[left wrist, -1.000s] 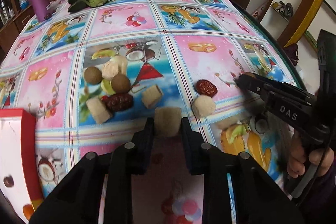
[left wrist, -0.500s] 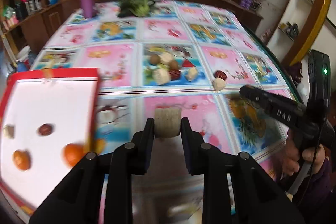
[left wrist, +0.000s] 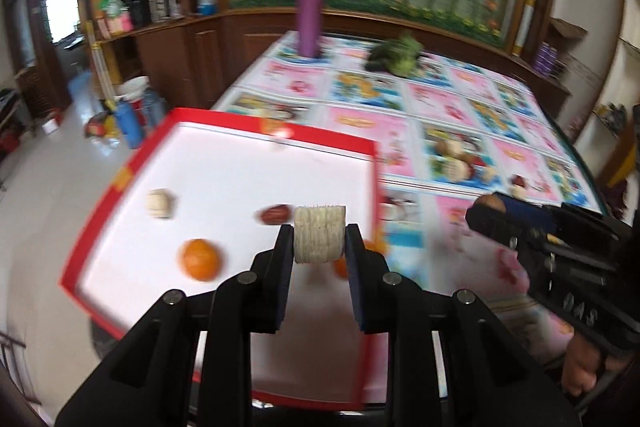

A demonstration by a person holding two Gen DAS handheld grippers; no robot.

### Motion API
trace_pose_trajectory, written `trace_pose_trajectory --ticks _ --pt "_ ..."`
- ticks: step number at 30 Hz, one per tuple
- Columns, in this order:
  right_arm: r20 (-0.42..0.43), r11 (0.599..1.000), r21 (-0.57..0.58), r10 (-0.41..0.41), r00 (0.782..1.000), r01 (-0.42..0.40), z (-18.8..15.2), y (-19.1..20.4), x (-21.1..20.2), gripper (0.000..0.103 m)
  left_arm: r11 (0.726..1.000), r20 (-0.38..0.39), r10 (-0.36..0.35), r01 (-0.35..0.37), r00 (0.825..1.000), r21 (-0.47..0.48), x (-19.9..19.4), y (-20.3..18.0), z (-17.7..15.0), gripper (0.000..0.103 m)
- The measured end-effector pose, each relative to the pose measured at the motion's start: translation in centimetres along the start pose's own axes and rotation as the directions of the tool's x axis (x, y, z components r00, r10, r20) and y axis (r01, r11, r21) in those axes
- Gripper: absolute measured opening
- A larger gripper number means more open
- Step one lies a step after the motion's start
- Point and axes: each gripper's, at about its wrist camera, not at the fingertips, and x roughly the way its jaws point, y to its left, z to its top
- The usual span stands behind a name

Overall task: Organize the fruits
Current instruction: 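Carry the brown fruit and beige chunk into the tray and open both tools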

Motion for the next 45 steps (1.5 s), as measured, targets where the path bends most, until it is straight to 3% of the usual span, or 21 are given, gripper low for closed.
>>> trace_pose_trajectory --ticks 7,14,29,38,45 --pt "-0.044 0.995 -0.059 0.074 0.996 -0.077 0.9 5.4 3.5 0.025 0.992 0.026 0.119 -0.117 0.993 -0.056 0.0 4.5 -0.5 0.027" --pt "-0.096 0.991 -0.097 0.08 0.992 -0.09 0.4 7.9 5.5 0.025 0.971 0.016 0.232 -0.231 0.972 -0.069 1.4 7.3 -0.8 0.027" --pt "-0.172 0.99 -0.117 0.054 0.984 -0.075 -0.7 9.4 8.7 0.025 0.954 -0.056 0.287 -0.291 0.956 -0.07 3.7 9.3 -2.1 0.027" --pt "-0.183 0.988 -0.145 0.029 0.983 -0.056 -0.9 9.8 9.0 0.028 0.946 -0.058 0.314 -0.317 0.948 -0.06 3.8 9.2 -2.2 0.028" --pt "-0.132 0.989 -0.145 0.023 0.991 -0.042 -0.3 9.3 7.3 0.035 0.938 -0.035 0.339 -0.341 0.94 -0.064 2.9 8.7 -2.0 0.047"
